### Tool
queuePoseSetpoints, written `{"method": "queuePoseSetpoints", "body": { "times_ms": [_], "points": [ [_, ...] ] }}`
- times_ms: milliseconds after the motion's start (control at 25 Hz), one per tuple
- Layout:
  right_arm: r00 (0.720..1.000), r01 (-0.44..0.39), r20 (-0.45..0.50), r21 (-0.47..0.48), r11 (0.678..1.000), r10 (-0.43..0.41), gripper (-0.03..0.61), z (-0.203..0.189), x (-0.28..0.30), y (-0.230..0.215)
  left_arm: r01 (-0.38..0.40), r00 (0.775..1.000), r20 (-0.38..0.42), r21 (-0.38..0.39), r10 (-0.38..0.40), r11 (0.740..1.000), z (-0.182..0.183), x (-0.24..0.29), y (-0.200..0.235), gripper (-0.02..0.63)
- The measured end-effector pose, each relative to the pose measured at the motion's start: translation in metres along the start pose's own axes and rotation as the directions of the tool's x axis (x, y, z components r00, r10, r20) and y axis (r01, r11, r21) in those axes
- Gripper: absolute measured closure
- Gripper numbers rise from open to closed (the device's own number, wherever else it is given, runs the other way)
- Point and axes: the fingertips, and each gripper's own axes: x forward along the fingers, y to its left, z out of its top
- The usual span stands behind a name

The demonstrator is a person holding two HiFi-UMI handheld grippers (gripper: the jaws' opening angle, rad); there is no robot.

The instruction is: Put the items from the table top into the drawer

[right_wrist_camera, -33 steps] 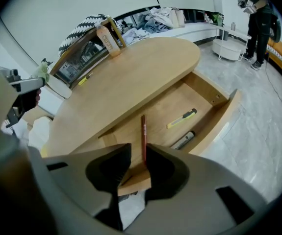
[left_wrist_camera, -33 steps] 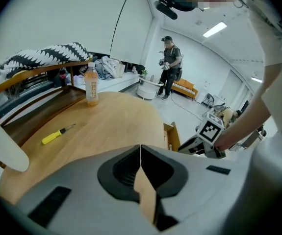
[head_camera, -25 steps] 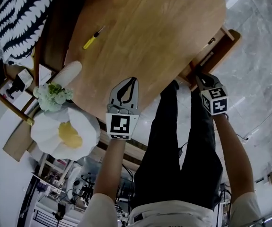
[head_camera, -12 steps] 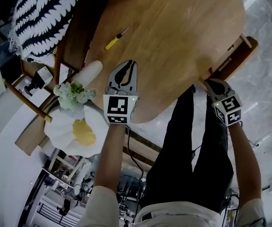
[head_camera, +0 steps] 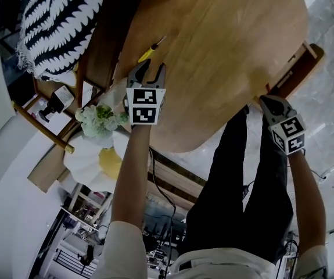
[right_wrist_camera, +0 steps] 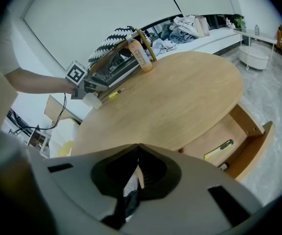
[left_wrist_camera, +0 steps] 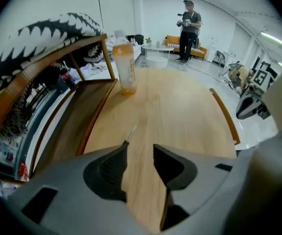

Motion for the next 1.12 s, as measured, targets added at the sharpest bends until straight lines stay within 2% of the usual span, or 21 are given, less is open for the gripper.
{"method": "queuePoseSetpoints", "body": {
  "times_ms": [120,360,680,840,1040,1120],
  "points": [
    [1.000,-0.002,-0.009,0.003,1.000,0.002,0.558,-0.007,0.000,0.000,-0.004,0.997,-0.074,0.016,0.005,1.000,-0.009,0.013,0.013,0.425],
    [1.000,0.008,-0.017,0.021,1.000,-0.008,0.558,-0.017,0.000,-0.003,0.009,0.989,-0.149,0.096,0.005,0.995,-0.017,0.039,0.035,0.423],
    [1.000,0.019,-0.009,0.038,0.999,-0.019,0.558,-0.017,0.002,-0.004,0.098,0.949,-0.313,0.191,-0.034,0.977,-0.043,0.065,0.047,0.425],
    [1.000,0.016,-0.002,0.037,0.999,-0.016,0.558,-0.017,0.004,0.000,0.087,0.945,-0.327,0.180,-0.024,0.980,-0.047,0.070,0.053,0.430],
    [1.000,0.011,-0.006,0.042,0.999,-0.011,0.558,-0.022,0.006,0.006,0.094,0.943,-0.330,0.148,-0.040,0.984,-0.049,0.071,0.050,0.472],
    [1.000,0.013,-0.010,0.048,0.999,-0.013,0.558,-0.024,0.005,0.006,0.097,0.945,-0.324,0.126,-0.051,0.987,-0.049,0.070,0.046,0.523]
  ]
}}
